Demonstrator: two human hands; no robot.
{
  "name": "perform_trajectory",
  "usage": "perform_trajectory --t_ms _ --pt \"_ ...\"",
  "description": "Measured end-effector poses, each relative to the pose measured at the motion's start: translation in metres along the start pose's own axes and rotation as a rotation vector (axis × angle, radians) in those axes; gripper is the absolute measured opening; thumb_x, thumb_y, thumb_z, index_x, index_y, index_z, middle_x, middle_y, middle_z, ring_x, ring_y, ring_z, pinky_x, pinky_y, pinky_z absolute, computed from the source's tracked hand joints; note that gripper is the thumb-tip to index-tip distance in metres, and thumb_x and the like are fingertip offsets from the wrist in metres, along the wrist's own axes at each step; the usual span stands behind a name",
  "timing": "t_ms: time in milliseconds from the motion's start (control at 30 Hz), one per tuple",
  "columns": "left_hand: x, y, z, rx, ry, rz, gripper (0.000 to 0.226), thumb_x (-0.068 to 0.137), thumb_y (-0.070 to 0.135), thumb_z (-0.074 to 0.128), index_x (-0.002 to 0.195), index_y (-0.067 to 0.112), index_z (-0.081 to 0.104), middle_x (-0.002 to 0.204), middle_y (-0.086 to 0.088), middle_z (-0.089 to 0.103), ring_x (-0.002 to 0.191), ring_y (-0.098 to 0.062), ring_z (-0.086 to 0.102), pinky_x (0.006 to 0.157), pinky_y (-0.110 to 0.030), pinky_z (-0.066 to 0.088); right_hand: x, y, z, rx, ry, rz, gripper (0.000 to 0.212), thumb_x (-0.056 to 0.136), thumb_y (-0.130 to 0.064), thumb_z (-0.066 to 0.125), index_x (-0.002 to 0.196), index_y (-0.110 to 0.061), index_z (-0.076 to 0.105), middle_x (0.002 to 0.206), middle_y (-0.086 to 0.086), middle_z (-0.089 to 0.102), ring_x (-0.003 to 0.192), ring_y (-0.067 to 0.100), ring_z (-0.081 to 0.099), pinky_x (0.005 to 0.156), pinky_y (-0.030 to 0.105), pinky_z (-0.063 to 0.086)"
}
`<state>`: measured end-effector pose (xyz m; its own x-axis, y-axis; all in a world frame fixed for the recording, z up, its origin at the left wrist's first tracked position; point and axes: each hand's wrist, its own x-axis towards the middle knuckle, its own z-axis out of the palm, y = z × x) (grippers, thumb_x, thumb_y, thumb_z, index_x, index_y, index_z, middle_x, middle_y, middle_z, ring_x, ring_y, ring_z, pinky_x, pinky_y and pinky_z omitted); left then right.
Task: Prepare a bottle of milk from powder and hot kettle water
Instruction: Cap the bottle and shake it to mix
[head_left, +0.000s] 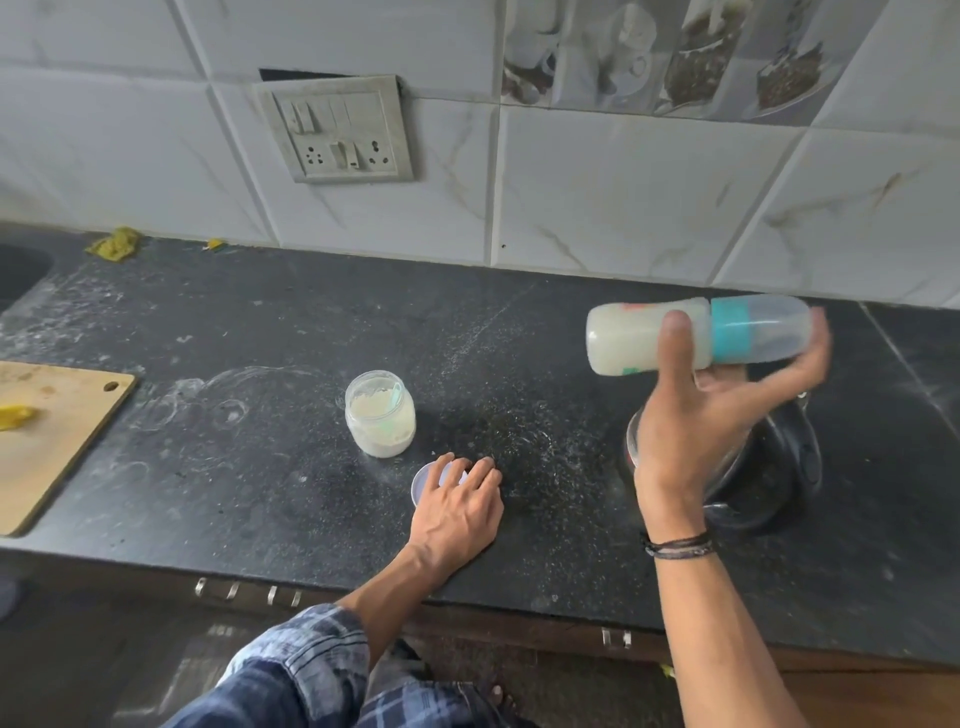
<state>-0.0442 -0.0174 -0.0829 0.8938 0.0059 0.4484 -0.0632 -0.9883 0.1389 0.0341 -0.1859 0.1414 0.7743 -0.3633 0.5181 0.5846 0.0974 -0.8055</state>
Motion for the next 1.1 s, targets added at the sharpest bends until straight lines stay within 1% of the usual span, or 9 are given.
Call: perform_trajectory --t_ms 133,300,433,600,733,800,900,1033,1100 --pt "-0.001 -0.001 0.001 -0.006 0.011 0.014 0.022 0.097 0.028 0.050 0.099 0.018 0.070 0.115 0.003 0.070 0.092 -0.027 0.066 0.103 -0.049 0.047 -0.005 -0.001 0.004 -0.078 -0.244 0.206 0.087 0.084 -0.008 0.085 0.150 -0.017 0.028 0.139 0.008 0.056 0.108 0.015 0.072 0.088 0.029 0.060" --pt "0.000 0.000 0.000 -0.001 0.008 0.002 0.019 0.096 0.028 0.052 0.098 0.019 0.069 0.113 0.004 0.070 0.092 -0.025 0.065 0.104 -0.047 0.045 -0.010 0.000 0.002 -0.012 -0.036 -0.040 0.087 0.090 -0.020 0.083 0.151 -0.019 0.021 0.141 0.008 0.059 0.113 0.023 0.072 0.085 0.032 0.063" --pt "0.000 -0.001 0.000 0.002 0.020 0.024 0.019 0.096 0.027 0.053 0.098 0.018 0.069 0.112 0.002 0.070 0.090 -0.026 0.066 0.104 -0.046 0.043 -0.016 0.002 0.005 -0.165 -0.306 0.144 0.089 0.082 -0.016 0.090 0.148 -0.028 0.031 0.141 0.006 0.054 0.110 0.021 0.071 0.090 0.040 0.062" --pt "0.000 -0.001 -0.001 0.003 0.006 0.015 0.019 0.095 0.027 0.054 0.099 0.018 0.070 0.113 0.003 0.070 0.091 -0.026 0.066 0.103 -0.048 0.047 -0.008 0.000 0.003 -0.038 -0.109 -0.005 0.090 0.088 -0.025 0.087 0.152 -0.025 0.023 0.146 0.021 0.051 0.118 0.027 0.070 0.089 0.038 0.063" --pt "0.000 -0.001 0.000 -0.005 0.026 0.023 0.016 0.095 0.025 0.054 0.097 0.018 0.069 0.111 0.003 0.070 0.089 -0.026 0.065 0.102 -0.047 0.045 -0.010 0.004 0.006 -0.212 -0.309 0.127 0.091 0.081 -0.023 0.091 0.151 -0.029 0.032 0.135 -0.003 0.059 0.104 0.019 0.073 0.087 0.044 0.063" --pt "0.000 0.000 0.000 -0.002 0.036 0.020 0.016 0.095 0.026 0.055 0.096 0.018 0.069 0.110 0.003 0.070 0.088 -0.026 0.065 0.103 -0.046 0.043 -0.011 0.000 0.005 -0.082 -0.194 0.093 0.091 0.083 -0.023 0.090 0.151 -0.026 0.030 0.138 -0.002 0.059 0.109 0.021 0.073 0.087 0.038 0.063" --pt "0.000 -0.001 0.000 0.008 0.023 0.018 0.016 0.095 0.025 0.054 0.096 0.018 0.069 0.109 0.003 0.070 0.088 -0.025 0.064 0.103 -0.046 0.042 -0.012 0.001 0.008 0.007 -0.022 0.001 0.085 0.089 -0.026 0.086 0.149 -0.035 0.026 0.143 0.018 0.056 0.118 0.026 0.070 0.089 0.035 0.063" --pt "-0.001 -0.001 0.000 -0.006 0.019 0.021 0.019 0.096 0.026 0.053 0.098 0.017 0.071 0.113 0.002 0.071 0.089 -0.026 0.065 0.102 -0.048 0.046 -0.020 0.008 0.010 -0.134 -0.271 0.167 0.087 0.083 -0.018 0.089 0.147 -0.033 0.033 0.129 -0.012 0.060 0.103 0.013 0.074 0.084 0.028 0.061" --pt "-0.001 0.000 0.001 -0.013 0.024 0.017 0.020 0.095 0.026 0.054 0.099 0.018 0.071 0.114 0.003 0.071 0.089 -0.026 0.065 0.102 -0.047 0.046 -0.022 0.004 0.008 -0.064 -0.188 0.119 0.087 0.084 -0.021 0.088 0.149 -0.030 0.031 0.135 -0.005 0.058 0.107 0.015 0.073 0.083 0.026 0.061"
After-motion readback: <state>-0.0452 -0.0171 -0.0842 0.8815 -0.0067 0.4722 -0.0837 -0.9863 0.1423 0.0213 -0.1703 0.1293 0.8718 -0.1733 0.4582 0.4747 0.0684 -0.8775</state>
